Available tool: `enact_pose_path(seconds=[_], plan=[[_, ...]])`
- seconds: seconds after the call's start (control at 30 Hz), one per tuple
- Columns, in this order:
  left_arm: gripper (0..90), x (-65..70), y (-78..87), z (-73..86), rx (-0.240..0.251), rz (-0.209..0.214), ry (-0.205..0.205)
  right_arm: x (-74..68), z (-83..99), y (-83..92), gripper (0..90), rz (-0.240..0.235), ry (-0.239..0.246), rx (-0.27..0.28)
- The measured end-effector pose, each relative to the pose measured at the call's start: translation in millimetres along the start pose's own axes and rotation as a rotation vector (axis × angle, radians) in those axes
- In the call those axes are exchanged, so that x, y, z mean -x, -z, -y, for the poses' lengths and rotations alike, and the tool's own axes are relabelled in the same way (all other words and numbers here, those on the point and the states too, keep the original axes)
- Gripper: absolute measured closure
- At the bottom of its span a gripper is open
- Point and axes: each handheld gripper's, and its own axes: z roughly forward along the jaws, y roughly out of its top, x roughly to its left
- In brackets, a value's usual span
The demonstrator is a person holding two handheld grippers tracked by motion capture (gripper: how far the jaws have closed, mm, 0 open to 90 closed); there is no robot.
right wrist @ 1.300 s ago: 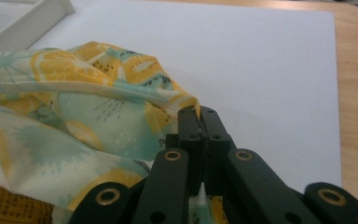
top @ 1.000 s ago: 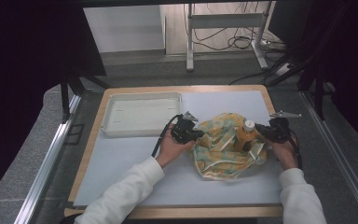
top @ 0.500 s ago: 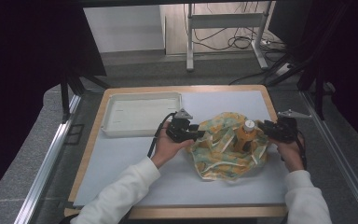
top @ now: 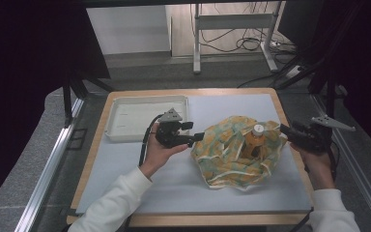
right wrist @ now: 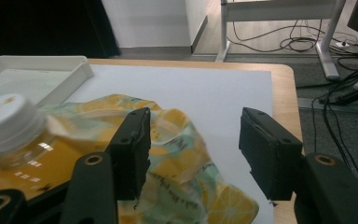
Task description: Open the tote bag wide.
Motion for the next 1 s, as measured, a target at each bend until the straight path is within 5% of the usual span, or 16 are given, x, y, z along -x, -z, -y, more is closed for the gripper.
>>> enact_pose_path(seconds=[0.23,0.27,0.33,0.43,0.57,0.87,1.0], plan=[[58.2,15.5,6.6,5.6,-0.005,0.034,-0.044,-14.9,4.9,18.7,50.7,-0.031,0.024,0.006],[70.2,20.6,8.2,5.7,-0.009,0.054,-0.046,-20.0,7.6,24.1,57.6,-0.052,0.039,0.006],[75.0,25.0,8.1,5.9,-0.02,0.074,-0.054,-22.3,8.7,26.0,61.1,-0.057,0.045,0.003],[87.5,37.8,4.3,8.0,-0.054,0.108,-0.078,-31.1,12.9,34.0,78.6,-0.056,0.077,-0.015],[89.1,58.3,-7.2,11.8,-0.093,0.139,-0.119,-38.4,17.7,39.9,86.3,-0.077,0.068,-0.018],[89.0,84.2,-33.6,16.6,-0.143,0.167,-0.166,-59.5,28.4,35.5,87.5,-0.101,0.133,-0.08],[88.7,93.0,-61.8,18.1,-0.184,0.181,-0.169,-67.7,35.2,26.4,87.6,-0.118,0.153,-0.11]])
